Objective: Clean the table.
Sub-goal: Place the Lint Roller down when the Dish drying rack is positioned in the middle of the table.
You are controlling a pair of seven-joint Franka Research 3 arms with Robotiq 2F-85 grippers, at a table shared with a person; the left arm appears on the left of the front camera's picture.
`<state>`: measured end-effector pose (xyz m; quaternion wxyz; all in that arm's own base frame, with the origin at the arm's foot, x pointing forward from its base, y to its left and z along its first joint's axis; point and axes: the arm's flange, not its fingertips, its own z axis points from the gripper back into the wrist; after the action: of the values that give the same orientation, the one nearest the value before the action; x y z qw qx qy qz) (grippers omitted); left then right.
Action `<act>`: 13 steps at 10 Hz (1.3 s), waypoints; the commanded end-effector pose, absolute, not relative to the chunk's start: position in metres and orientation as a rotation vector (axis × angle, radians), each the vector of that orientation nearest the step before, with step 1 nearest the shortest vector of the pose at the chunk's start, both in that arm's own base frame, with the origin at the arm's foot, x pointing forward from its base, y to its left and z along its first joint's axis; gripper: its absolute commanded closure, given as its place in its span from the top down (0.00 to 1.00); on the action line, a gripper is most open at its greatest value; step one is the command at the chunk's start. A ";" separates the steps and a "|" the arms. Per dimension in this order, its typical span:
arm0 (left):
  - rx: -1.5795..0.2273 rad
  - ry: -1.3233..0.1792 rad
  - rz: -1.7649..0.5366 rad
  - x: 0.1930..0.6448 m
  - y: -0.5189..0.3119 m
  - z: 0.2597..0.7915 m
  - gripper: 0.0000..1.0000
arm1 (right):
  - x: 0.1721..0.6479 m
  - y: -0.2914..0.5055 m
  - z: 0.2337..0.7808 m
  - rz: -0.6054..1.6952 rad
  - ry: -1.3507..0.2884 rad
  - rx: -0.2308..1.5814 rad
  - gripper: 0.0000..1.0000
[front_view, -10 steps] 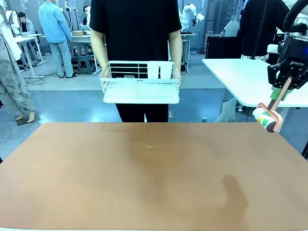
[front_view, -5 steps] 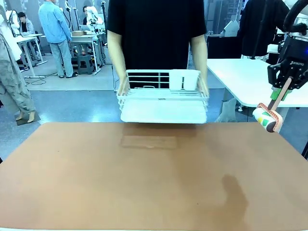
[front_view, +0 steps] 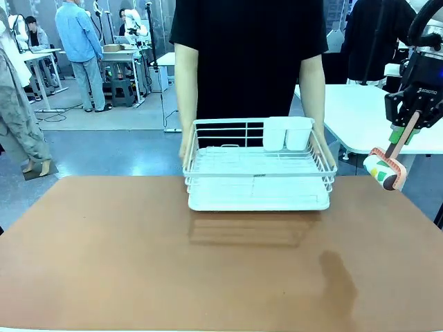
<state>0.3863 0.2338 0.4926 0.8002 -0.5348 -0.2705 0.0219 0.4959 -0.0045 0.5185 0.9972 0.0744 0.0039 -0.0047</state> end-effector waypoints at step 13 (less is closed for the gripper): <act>-1.165 -0.591 0.039 0.385 0.235 0.495 1.00 | 0.497 -0.003 0.521 -0.011 0.013 0.156 0.21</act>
<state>0.3863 0.2338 0.4926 0.8002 -0.5348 -0.2705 0.0219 0.4959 -0.0045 0.5185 0.9972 0.0744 0.0039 -0.0047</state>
